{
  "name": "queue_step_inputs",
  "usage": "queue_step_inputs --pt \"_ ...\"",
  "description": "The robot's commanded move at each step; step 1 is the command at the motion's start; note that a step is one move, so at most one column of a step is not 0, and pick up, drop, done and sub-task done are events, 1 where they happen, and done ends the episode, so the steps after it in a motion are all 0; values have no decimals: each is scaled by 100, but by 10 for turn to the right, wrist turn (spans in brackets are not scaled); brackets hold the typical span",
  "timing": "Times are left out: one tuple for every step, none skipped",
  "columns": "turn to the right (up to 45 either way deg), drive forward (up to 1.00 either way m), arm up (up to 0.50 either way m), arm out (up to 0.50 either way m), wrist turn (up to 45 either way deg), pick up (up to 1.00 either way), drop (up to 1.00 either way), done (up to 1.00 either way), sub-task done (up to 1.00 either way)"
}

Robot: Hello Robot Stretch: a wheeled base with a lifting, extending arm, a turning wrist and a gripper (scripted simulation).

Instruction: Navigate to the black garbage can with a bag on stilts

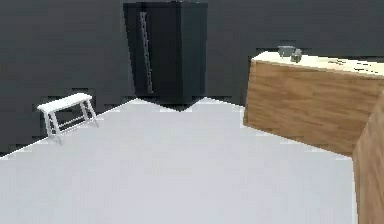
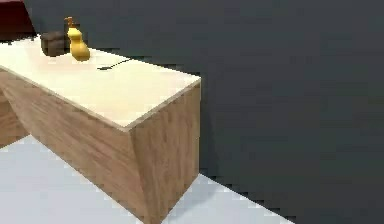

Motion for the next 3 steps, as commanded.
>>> queue_step_inputs --pt "-450 0 0 0 0 0 0 0 0" --pt "-120 0 0 0 0 0 0 0 0" --pt "0 80 0 0 0 0 0 0 0"
